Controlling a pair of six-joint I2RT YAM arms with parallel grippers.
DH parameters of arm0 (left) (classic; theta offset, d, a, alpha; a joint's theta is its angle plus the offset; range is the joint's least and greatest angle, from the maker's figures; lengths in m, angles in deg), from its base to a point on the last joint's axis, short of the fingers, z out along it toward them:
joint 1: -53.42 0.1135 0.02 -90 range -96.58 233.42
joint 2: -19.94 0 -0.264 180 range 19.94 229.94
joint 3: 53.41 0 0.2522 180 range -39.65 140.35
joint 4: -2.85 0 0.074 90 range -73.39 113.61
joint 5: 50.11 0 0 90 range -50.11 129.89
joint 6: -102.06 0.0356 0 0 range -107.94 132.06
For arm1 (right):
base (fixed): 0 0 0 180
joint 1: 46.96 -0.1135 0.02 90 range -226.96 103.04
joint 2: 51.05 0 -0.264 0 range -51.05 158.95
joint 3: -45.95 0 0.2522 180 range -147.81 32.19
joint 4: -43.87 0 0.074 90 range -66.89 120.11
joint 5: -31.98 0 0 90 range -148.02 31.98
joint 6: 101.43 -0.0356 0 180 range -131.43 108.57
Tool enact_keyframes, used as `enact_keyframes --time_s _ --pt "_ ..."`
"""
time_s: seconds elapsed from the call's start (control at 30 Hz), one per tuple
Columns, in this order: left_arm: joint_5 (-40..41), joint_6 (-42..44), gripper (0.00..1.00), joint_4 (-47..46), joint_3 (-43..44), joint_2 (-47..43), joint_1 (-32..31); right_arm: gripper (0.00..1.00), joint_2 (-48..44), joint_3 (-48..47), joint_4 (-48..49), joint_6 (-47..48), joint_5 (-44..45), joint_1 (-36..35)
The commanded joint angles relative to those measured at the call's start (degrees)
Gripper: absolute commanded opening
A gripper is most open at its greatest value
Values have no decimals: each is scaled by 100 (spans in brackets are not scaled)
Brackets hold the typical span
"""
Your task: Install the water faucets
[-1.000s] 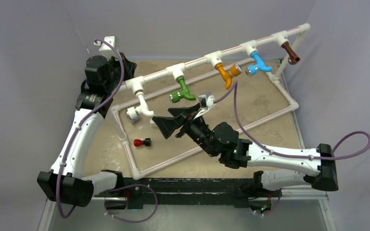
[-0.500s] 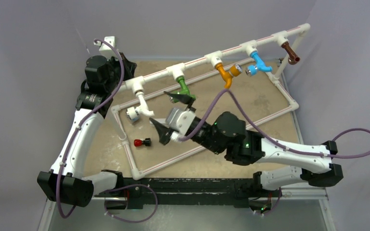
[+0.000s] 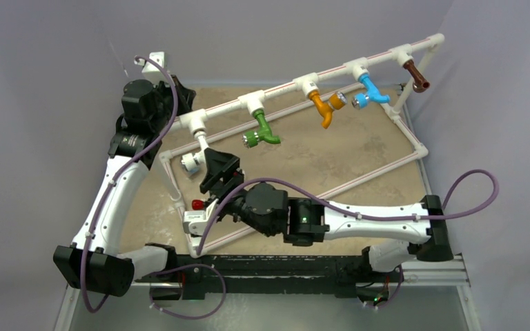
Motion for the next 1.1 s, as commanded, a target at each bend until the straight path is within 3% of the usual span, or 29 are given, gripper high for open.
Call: enact_keyframes --time_s 0.0,0.3,0.5,0.67,0.87,0.93,1.07 --pt "-144 -68 0 855 -311 190 22 85 311 62 699 988 544 -28" --pt "-158 -72 0 855 -309 196 27 82 783 -20 1668 1589 867 79" --pt "-187 -80 0 855 -310 201 27 72 974 -84 2040 1527 959 165" --pt "-180 -81 0 846 -310 196 27 54 991 -50 2318 1140 1027 199" --pt "-169 -81 0 853 -309 196 27 17 1097 31 2817 476 1211 240" --pt "-167 -81 0 855 -309 196 27 0 1125 26 2900 81 1255 240" --pt "-167 -81 0 855 -309 196 40 0 1116 114 3135 -1227 1264 240"
